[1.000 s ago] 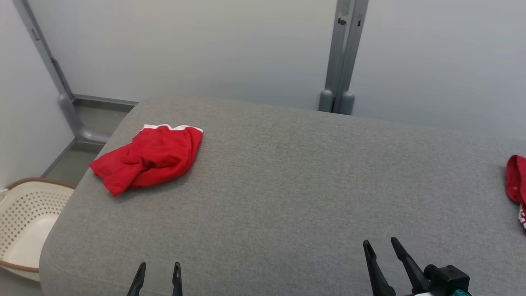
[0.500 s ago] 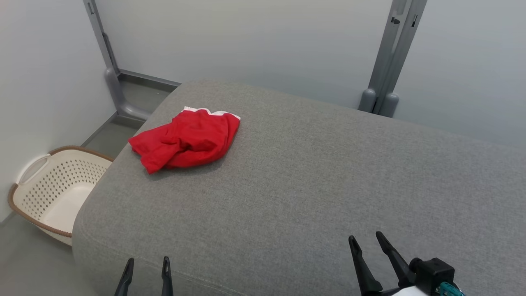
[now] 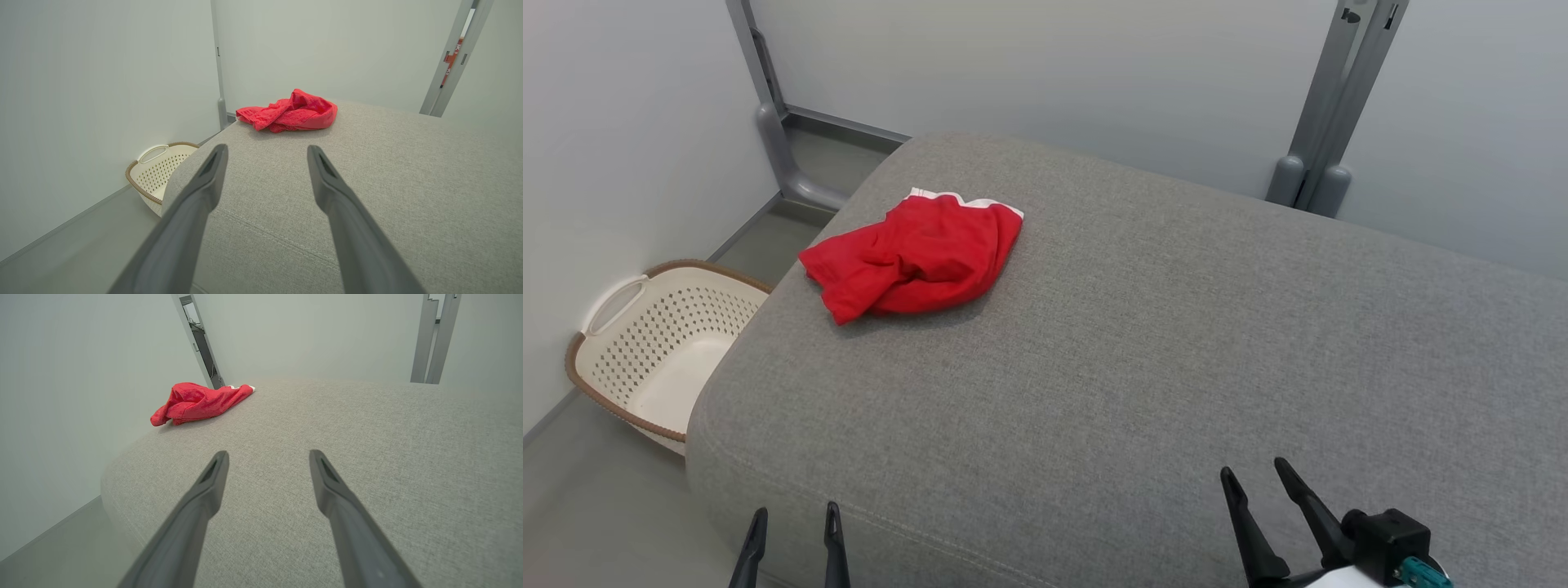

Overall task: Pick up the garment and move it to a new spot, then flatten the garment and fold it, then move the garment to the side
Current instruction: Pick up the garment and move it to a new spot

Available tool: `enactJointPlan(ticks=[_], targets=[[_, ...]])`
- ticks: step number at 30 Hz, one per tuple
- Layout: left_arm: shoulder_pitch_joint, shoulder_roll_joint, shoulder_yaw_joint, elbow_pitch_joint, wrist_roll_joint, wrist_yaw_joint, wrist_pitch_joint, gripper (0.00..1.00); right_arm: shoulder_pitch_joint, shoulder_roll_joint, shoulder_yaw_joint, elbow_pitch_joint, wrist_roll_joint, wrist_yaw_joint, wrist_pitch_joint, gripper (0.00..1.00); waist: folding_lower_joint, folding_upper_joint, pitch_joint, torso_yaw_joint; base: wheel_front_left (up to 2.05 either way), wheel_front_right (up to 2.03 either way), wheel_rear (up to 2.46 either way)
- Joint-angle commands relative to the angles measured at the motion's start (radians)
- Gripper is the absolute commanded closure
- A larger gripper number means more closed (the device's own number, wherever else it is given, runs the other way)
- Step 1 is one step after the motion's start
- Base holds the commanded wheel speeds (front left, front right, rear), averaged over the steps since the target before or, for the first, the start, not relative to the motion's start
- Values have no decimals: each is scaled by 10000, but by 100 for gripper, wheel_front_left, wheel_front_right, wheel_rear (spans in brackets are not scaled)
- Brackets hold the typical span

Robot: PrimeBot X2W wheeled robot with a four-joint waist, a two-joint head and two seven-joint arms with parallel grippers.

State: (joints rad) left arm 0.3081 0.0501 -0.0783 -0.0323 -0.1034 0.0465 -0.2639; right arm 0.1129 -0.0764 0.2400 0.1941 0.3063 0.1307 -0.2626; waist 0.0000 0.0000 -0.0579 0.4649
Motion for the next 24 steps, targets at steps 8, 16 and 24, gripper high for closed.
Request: enactJointPlan(ticks=[8,16,24], targets=[[-1337,671,758,-635,88,-809,-1,0,211,-596,-387,-441,-314,1,-29,0,0,0,1039,-214,0,0,0],[-4956,1954,1155,19,-663,-1450,1196,0,-352,-1547,-613,-742,-399,1,-29,0,0,0,2489,-673,0,0,0],[-9656,2676,-70,3570,-2205,-1763,3836,0,-1107,-2593,-701,-1197,-453,1,-29,0,0,0,4162,-1080,0,0,0]])
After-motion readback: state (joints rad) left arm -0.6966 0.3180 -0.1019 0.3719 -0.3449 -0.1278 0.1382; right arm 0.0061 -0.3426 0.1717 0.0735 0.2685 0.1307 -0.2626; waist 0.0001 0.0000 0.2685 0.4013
